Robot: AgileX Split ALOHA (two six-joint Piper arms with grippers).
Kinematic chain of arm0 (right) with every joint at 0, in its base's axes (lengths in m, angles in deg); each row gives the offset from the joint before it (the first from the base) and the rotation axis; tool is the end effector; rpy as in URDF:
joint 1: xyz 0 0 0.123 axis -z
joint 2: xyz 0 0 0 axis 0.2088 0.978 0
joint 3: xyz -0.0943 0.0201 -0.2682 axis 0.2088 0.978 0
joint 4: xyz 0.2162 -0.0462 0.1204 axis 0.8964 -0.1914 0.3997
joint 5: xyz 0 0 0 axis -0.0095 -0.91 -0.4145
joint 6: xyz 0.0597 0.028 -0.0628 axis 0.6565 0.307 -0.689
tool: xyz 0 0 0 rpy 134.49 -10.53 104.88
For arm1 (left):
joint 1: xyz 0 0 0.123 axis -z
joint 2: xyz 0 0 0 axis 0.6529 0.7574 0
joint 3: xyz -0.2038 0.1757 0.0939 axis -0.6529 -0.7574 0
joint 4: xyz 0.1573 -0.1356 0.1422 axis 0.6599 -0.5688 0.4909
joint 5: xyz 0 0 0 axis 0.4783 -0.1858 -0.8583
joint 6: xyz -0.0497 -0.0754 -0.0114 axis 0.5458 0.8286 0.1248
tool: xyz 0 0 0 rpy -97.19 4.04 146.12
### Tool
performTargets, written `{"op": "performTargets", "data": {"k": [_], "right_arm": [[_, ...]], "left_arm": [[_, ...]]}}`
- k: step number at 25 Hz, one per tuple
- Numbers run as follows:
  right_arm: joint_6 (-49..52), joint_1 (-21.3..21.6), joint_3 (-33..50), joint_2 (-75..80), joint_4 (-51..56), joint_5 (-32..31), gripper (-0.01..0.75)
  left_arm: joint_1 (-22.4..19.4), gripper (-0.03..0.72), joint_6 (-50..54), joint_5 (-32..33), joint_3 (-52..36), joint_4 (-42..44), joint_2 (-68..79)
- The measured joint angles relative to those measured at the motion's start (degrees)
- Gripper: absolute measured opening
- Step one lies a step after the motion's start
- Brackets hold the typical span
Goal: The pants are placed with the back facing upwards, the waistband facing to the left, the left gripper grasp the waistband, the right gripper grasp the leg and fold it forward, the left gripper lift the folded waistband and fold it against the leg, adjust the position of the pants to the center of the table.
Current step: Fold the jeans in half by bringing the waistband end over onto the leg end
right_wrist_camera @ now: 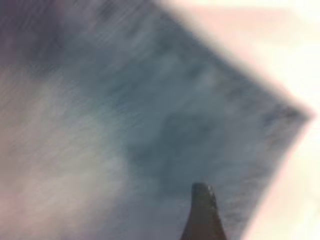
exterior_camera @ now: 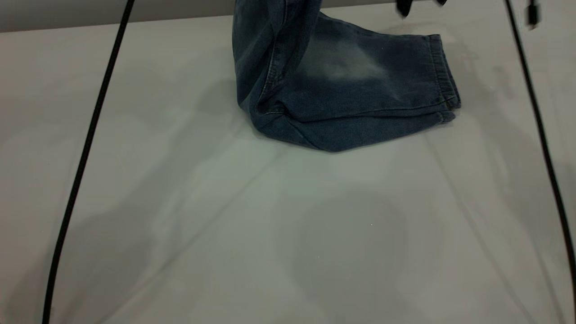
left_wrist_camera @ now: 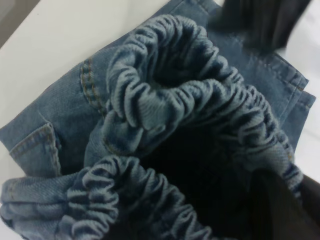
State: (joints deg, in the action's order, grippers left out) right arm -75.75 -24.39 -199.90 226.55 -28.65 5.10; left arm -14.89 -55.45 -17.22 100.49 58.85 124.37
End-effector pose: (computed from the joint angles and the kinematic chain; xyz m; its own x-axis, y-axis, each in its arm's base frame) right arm 0.5269 0.1125 0.1587 -0.9055 -0.3161 -0.2832 -0.3120 0.9481 -0.0608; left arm 0.4504 -0.2529 0.2617 -0.5409 0.6503 -0.5334 0.8077 0.5785 -0.1138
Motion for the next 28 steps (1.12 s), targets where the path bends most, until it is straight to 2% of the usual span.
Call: {"op": "performTargets", "data": {"k": [7, 13, 21, 25, 28], "right_arm": [[1.6, 8.6, -10.4, -0.5, -0.8, 0.0, 0.442], [1.8, 13.4, -11.0, -1.2, 0.7, 0.0, 0.442], [1.5, 14.0, -11.0, -1.1, 1.4, 0.1, 0.442], [1.5, 14.0, -11.0, -1.1, 1.3, 0.1, 0.442], [0.6, 14.1, -11.0, -1.1, 1.3, 0.1, 0.442]], "left_arm": [[0.1, 0.055, -1.6, -3.4, 0.0, -4.6, 1.4], [1.5, 0.055, -5.3, -6.9, 0.0, -9.8, 5.6], [6.5, 0.055, -9.7, -15.2, 0.0, -10.3, 11.7], [8.7, 0.061, -9.6, -22.2, 0.0, -10.4, 14.0], [10.2, 0.1, -9.5, -27.5, -0.1, -10.4, 15.2]]}}
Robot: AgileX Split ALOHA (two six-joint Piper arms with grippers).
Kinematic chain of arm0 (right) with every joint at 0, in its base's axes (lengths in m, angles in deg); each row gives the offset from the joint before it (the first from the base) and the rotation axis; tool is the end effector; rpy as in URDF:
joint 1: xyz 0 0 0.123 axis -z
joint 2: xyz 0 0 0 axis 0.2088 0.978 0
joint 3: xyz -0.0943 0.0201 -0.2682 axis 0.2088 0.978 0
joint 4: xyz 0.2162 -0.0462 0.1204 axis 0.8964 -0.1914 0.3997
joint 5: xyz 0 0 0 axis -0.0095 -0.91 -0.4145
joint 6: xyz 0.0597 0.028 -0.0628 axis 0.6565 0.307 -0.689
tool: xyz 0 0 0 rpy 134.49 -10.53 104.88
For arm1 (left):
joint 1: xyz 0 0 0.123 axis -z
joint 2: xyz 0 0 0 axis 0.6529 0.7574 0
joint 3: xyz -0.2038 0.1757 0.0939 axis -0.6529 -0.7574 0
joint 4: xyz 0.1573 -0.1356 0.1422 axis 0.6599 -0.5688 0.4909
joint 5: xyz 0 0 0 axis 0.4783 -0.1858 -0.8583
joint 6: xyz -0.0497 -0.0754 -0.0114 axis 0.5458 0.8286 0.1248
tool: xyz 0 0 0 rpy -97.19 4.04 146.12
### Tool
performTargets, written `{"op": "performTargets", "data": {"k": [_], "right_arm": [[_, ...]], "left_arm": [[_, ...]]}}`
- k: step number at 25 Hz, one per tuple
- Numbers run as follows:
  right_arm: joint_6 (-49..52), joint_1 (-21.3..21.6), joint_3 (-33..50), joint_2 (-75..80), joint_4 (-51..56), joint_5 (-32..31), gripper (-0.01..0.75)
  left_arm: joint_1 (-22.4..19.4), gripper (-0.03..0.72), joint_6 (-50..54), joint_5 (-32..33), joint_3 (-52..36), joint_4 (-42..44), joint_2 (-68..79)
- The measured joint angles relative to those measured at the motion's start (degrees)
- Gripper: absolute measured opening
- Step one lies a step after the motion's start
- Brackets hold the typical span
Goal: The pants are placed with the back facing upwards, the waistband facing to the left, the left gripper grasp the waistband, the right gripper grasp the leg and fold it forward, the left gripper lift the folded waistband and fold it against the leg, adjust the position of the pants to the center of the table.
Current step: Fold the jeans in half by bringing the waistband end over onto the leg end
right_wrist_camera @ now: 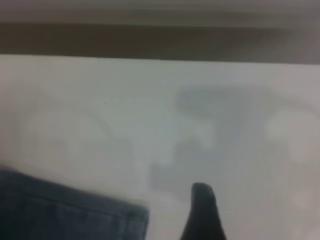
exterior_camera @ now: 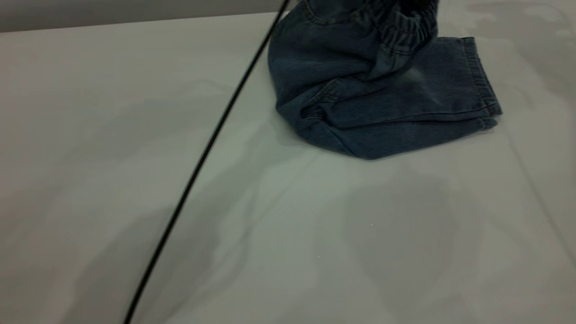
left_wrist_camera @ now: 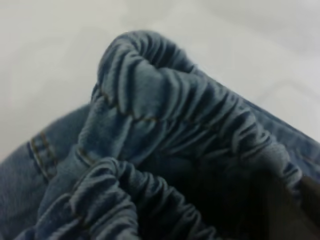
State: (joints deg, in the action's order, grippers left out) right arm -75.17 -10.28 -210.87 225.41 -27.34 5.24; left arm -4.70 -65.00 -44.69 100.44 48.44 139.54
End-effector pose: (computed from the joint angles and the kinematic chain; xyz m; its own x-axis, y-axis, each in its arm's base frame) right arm 0.5467 -0.0176 0.2240 -0.8734 -0.0706 -0.4818 -0.0510 0.9973 -0.0538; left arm 0.4449 -0.3639 0.1427 -0.3921 0.5747 -0.7184 0.8693 0.4870 -0.0848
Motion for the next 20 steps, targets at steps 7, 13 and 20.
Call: {"op": "performTargets", "data": {"k": [7, 13, 20], "right_arm": [[-0.4, 0.0, 0.0, 0.0, 0.0, 0.0, 0.442], [-0.3, 0.1, -4.4, -0.5, 1.4, 0.0, 0.442], [-1.0, 0.1, -6.2, -8.2, 9.7, -0.1, 0.432]], "left_arm": [[1.3, 0.407, 0.1, -8.1, 0.0, -0.3, 0.0], [1.1, 0.522, 2.9, -10.2, 1.1, 0.9, -1.7], [-0.1, 0.524, 14.4, 3.8, 1.7, 13.4, -9.3]]}}
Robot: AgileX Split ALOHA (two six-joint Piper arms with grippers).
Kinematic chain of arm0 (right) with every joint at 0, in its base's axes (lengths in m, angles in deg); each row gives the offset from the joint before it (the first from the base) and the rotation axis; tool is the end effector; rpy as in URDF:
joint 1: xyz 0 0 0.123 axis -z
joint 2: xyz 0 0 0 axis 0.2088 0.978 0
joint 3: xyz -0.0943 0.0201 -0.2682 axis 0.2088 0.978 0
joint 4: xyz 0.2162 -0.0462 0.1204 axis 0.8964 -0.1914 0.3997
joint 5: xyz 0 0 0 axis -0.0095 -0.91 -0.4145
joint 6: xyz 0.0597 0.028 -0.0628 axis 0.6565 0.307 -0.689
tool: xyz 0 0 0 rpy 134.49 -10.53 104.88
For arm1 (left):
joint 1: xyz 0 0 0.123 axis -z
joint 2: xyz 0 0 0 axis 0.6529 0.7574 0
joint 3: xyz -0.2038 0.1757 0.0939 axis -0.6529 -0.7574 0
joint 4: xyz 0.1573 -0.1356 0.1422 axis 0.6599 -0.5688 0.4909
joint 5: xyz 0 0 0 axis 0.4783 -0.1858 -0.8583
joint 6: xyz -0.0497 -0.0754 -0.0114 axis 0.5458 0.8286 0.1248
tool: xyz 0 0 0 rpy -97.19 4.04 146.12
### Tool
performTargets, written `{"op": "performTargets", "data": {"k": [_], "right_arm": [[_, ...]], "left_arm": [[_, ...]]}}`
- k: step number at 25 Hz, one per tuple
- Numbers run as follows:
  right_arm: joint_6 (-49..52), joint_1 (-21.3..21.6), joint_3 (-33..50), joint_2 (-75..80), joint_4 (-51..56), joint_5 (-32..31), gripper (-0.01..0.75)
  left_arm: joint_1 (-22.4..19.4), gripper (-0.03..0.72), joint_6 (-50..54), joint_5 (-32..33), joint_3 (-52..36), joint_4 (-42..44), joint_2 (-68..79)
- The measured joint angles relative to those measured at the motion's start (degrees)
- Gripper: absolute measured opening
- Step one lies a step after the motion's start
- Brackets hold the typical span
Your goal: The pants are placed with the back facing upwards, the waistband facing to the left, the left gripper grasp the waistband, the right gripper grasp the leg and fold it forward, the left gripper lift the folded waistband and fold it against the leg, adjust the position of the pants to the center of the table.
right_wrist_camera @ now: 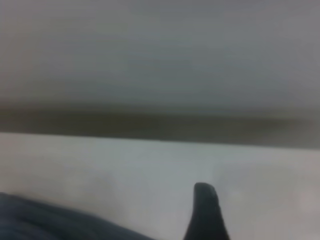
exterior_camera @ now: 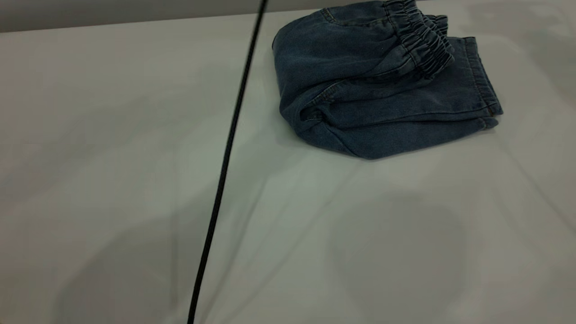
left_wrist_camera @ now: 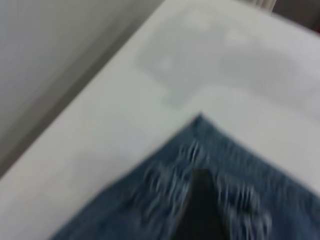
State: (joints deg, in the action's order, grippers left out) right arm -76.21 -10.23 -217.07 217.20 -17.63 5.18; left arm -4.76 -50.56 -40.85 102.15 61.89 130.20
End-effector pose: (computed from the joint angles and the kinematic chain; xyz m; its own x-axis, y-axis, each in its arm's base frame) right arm 0.5225 -0.0029 0.3330 -0.7185 -0.0342 -0.6947 -0.1145 0.9910 0.0696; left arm 0.4409 -0.3457 0.2347 -0.4019 0.5362 -0.7423 0.8035 0.5953 -0.0051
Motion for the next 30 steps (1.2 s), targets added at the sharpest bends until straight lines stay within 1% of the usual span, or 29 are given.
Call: {"op": "performTargets", "data": {"k": [5, 8, 10, 12, 16, 23, 27, 30], "right_arm": [[0.0, -0.1, 0.1, -7.8, 3.3, 0.0, 0.431], [-0.1, -0.1, 0.2, -12.7, 7.6, 0.0, 0.431], [-1.0, -0.1, 0.2, -16.3, 10.8, 0.0, 0.431], [-1.8, -0.1, 0.2, -19.6, 13.9, 0.0, 0.431], [-2.8, -0.1, 0.5, -24.6, 18.8, 0.1, 0.431], [-2.7, -0.8, 0.8, -26.6, 22.5, 0.1, 0.431], [-2.7, -2.9, 1.0, -27.8, 22.3, 0.1, 0.431], [-3.5, -5.2, 3.4, -29.2, 20.9, 0.1, 0.431]], "left_arm": [[-0.6, 0.526, 11.5, 9.2, -0.2, 12.3, -0.7], [-0.6, 0.526, 15.8, 11.3, -0.3, 18.2, 0.9], [-0.6, 0.526, 16.6, 11.5, -0.3, 20.4, 2.1], [-0.6, 0.526, 16.6, 10.4, -0.3, 21.3, 3.7], [-0.3, 0.526, 16.5, 5.7, -0.3, 20.5, 7.1], [0.2, 0.526, 16.0, -3.3, -0.3, 14.7, 12.7], [0.8, 0.526, 14.2, -3.5, -0.2, 13.1, 14.6], [0.8, 0.526, 14.3, -2.9, -0.2, 13.3, 15.8]]}}
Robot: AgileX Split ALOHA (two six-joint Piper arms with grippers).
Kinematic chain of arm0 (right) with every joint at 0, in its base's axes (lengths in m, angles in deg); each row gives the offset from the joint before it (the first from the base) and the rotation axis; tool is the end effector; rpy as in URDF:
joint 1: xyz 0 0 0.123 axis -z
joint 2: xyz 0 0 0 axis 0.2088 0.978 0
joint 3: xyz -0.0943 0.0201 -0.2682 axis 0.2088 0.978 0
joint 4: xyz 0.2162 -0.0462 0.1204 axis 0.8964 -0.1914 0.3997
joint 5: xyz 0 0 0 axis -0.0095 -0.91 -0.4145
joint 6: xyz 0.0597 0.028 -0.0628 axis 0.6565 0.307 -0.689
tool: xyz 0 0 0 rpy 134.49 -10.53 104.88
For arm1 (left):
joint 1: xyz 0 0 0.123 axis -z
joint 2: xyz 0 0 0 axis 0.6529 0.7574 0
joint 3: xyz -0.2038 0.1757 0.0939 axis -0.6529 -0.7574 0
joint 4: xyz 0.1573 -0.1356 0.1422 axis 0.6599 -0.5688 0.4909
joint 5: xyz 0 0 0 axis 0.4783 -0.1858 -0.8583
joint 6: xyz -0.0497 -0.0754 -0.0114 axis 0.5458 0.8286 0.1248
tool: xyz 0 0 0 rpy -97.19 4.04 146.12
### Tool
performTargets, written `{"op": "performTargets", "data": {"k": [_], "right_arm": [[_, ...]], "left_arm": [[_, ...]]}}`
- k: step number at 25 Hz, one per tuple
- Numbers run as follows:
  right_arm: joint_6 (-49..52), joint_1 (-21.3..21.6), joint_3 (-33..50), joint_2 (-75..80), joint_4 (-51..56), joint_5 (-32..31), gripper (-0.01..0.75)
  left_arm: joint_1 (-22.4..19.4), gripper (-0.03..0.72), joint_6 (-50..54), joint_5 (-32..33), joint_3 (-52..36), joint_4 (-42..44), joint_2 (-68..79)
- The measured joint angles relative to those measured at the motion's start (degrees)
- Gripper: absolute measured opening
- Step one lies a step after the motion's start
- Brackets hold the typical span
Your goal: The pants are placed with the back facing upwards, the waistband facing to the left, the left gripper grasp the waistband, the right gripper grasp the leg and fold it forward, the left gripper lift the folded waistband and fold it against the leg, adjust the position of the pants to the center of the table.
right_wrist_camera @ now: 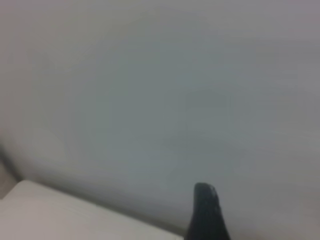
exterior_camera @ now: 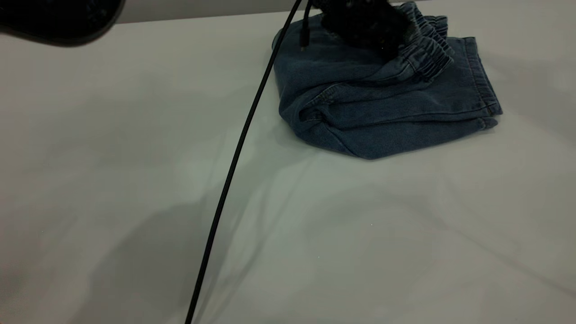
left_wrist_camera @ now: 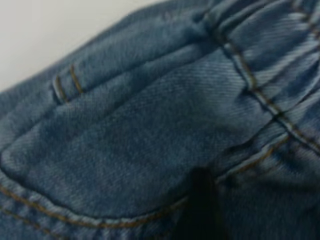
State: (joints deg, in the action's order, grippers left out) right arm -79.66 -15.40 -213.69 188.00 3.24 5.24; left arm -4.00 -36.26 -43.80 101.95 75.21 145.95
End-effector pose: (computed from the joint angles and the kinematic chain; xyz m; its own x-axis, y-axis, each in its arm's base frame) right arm 0.3531 0.0636 0.5547 -0.3188 0.0010 -0.9478 -0.4925 0.8542 0.1666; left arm 0.4551 -0.3466 0.0769 -0.6016 0.5936 -0.5345 0.6968 0.7172 0.0123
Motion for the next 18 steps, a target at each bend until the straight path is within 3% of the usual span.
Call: {"op": "performTargets", "data": {"k": [6, 15, 18], "right_arm": [[-1.9, -3.6, 7.8, -3.4, -5.8, 0.0, 0.431], [-1.7, -3.6, 8.8, -3.5, -6.1, 0.1, 0.431], [-1.7, -3.6, 8.8, -3.7, -6.1, 0.1, 0.431]], "left_arm": [[0.0, 0.526, -0.1, 6.2, 0.2, 0.5, 2.1], [-0.1, 0.46, 0.6, 28.0, 6.2, 0.5, 2.5], [-0.1, 0.43, 0.6, 28.5, 9.8, 0.4, 2.7]]}}
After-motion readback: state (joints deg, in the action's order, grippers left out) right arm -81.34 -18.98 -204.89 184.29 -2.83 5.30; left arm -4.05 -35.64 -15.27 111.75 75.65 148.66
